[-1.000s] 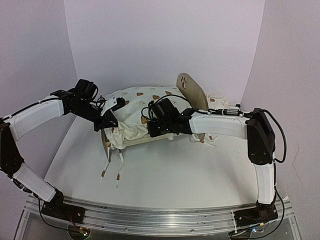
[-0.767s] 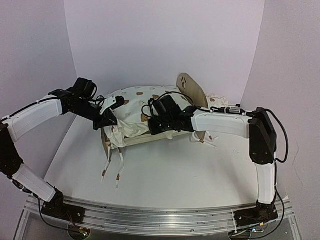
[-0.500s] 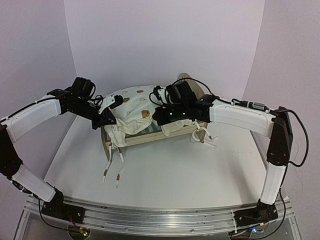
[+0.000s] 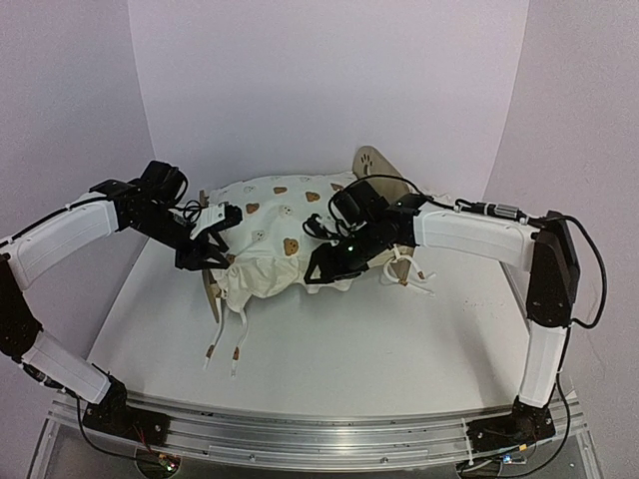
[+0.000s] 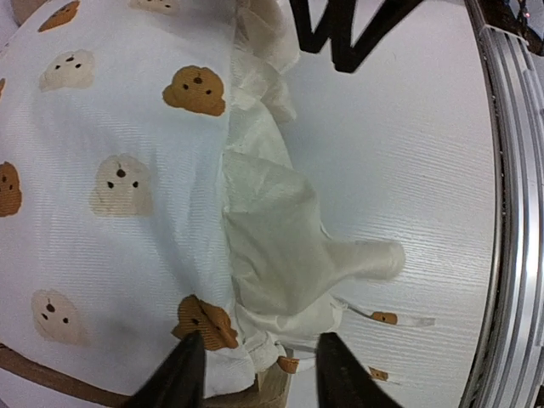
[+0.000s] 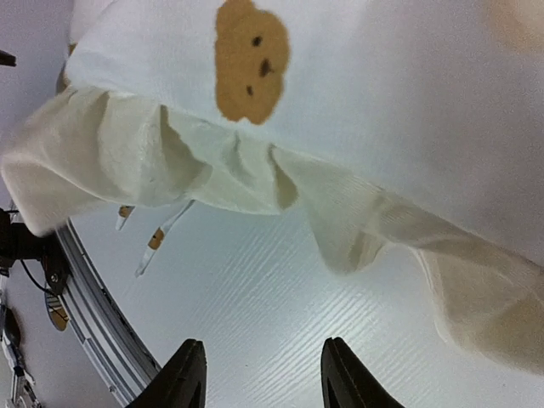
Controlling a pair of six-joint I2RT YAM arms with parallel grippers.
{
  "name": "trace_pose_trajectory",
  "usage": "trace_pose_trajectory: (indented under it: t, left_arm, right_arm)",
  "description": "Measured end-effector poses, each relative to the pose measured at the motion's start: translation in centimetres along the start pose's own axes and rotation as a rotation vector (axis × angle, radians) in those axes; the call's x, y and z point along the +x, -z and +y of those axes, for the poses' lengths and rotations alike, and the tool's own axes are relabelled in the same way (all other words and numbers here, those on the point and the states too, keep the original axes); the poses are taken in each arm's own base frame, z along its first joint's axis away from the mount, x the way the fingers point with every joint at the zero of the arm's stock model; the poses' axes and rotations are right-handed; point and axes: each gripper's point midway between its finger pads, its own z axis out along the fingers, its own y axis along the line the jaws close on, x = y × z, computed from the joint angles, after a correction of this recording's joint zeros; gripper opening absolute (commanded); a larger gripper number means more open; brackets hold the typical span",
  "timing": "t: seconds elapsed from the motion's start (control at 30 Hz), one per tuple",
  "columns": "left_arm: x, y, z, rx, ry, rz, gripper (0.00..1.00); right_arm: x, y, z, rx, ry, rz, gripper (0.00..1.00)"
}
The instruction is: Set up the pet bed
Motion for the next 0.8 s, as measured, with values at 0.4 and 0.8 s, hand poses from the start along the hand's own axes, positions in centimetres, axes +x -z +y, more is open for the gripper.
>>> trace_pose_trajectory:
  t: [0.4,0.8]
  left_arm:
    - [0.7,0.6,-3.1,0.129,-0.028,0.013,0.6]
    - [-1.8,0.3,1.5,-0.068,0.05,-0.055,0.72]
  right_arm:
    - [-1.0,9.6,-14.8,0.41,-0.274,-0.171,0.52]
    - [-1.6,5.4,-18.5,0.48,-0.281,-0.116,0.36]
